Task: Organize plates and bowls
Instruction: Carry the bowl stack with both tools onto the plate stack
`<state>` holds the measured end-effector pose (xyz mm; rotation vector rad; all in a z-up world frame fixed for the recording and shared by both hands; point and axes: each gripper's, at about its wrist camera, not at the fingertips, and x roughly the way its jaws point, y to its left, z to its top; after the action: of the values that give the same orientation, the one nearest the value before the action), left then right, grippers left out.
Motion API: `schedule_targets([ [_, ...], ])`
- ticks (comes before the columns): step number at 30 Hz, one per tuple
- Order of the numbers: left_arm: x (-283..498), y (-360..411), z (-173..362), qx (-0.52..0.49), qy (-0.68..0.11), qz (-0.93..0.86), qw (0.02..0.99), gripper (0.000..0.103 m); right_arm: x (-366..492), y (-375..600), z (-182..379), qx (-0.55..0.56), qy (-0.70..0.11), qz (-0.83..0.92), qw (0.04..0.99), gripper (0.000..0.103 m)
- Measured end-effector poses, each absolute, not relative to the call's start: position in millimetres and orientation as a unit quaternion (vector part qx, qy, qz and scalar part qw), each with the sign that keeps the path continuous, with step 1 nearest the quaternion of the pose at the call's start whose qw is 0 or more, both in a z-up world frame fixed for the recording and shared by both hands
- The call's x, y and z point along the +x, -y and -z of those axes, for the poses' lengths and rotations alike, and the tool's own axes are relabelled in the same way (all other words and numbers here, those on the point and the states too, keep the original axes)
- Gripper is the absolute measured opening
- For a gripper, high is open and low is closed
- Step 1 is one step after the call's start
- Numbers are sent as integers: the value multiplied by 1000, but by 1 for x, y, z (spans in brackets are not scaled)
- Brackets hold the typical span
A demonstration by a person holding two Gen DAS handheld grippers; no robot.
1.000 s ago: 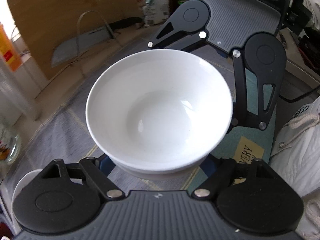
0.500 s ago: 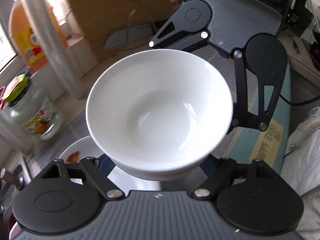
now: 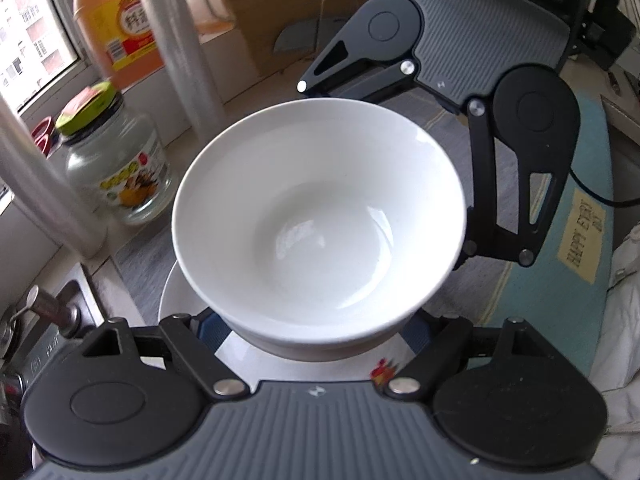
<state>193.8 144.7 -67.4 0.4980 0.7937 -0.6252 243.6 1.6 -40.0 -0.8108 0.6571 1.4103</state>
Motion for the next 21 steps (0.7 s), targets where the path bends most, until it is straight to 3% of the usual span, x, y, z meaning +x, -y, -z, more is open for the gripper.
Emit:
schedule_targets([
  [21,213,-172,87,218,-382,304,845,85,254,-23,53,-351,-317,-614,632,84],
])
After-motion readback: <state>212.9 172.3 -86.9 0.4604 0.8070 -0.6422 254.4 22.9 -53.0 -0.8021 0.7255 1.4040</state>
